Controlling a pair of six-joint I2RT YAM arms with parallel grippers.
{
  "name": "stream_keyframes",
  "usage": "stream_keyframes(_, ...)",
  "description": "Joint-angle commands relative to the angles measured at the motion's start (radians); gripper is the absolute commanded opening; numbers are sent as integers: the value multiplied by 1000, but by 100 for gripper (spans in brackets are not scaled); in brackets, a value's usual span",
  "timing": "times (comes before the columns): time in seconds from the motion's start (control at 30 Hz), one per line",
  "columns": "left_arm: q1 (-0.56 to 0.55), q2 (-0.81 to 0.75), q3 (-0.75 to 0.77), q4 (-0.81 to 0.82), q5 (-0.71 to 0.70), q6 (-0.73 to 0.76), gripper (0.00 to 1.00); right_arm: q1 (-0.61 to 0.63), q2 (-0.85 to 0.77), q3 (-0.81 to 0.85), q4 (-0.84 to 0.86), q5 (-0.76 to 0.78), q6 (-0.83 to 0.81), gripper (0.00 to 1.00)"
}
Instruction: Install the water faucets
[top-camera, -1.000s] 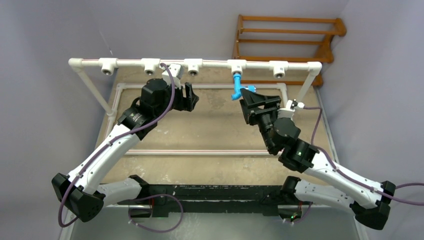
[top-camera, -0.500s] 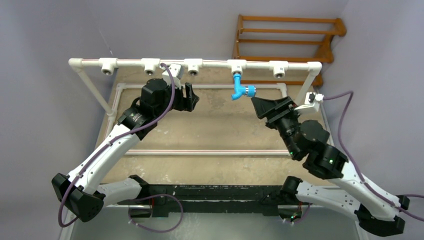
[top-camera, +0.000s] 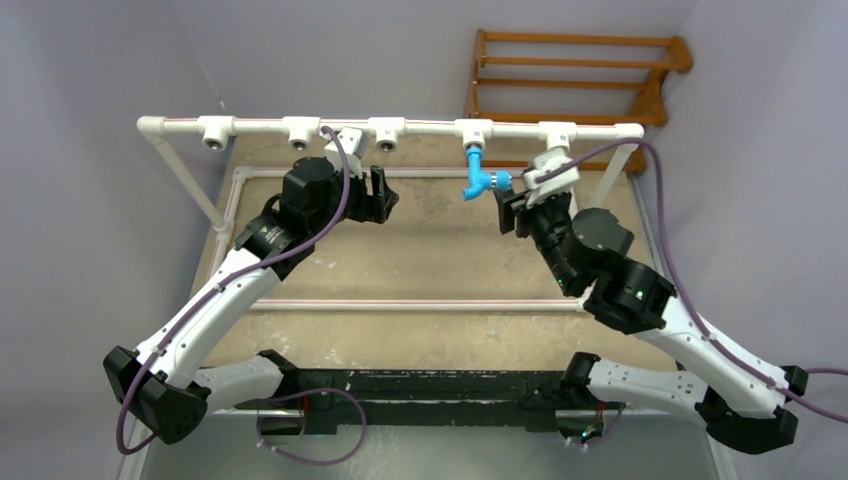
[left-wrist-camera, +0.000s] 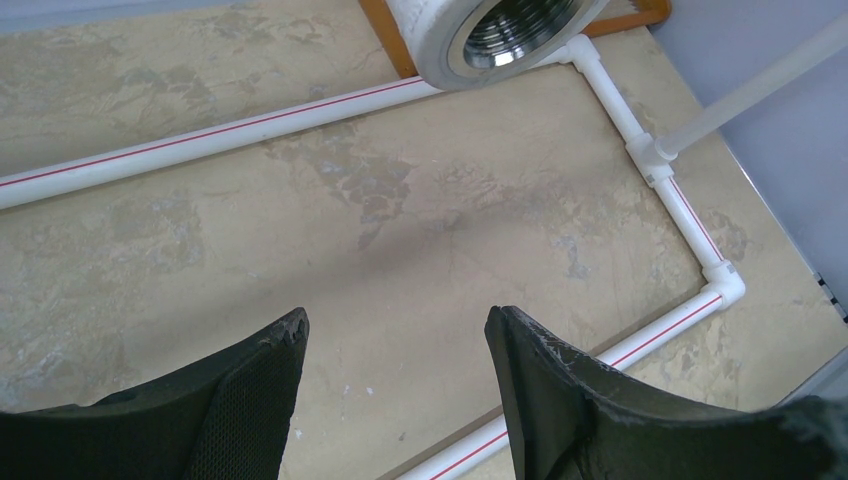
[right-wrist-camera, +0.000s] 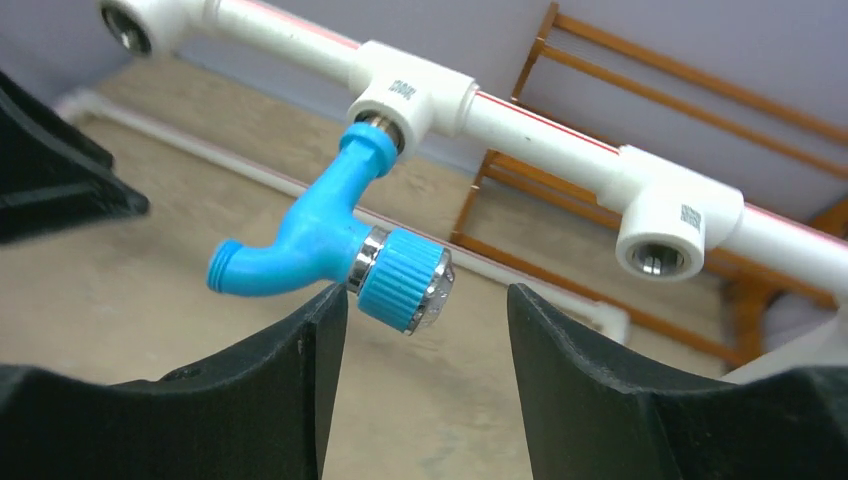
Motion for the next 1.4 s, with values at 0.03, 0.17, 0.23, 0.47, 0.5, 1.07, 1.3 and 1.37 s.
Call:
stream_keyframes(0.03,-3,-16,-5,35,-9,-4,66,-1,-20,-50,205,-97,-517,62)
stream_keyframes(0.17,-4,-16,-5,35,-10,0,66,11,2,-40,194,-155,-701,66)
stream_keyframes(0.23,-4,-16,-5,35,-10,1,66,28,13,-33,174,-161,-800,68)
stream_keyframes(0.47,-1,-19,-4,33,-11,5,66,125,43,-33,120,-160,-1007,73)
stream_keyframes(0.5,-2,-19,-4,33,-10,6,66,134,52,-34,120,-160,-1027,73)
stream_keyframes(1.07,0,-12,-4,33,-8,9,66,159,110,-190,376,-11,-1279,74)
stream_keyframes(1.3,0,-7,-5,33,-10,9,66,158,164,-219,509,9,-1287,66)
stream_keyframes(1.37,-1,-7,-5,35,-10,9,66,153,173,-224,542,7,-1282,63)
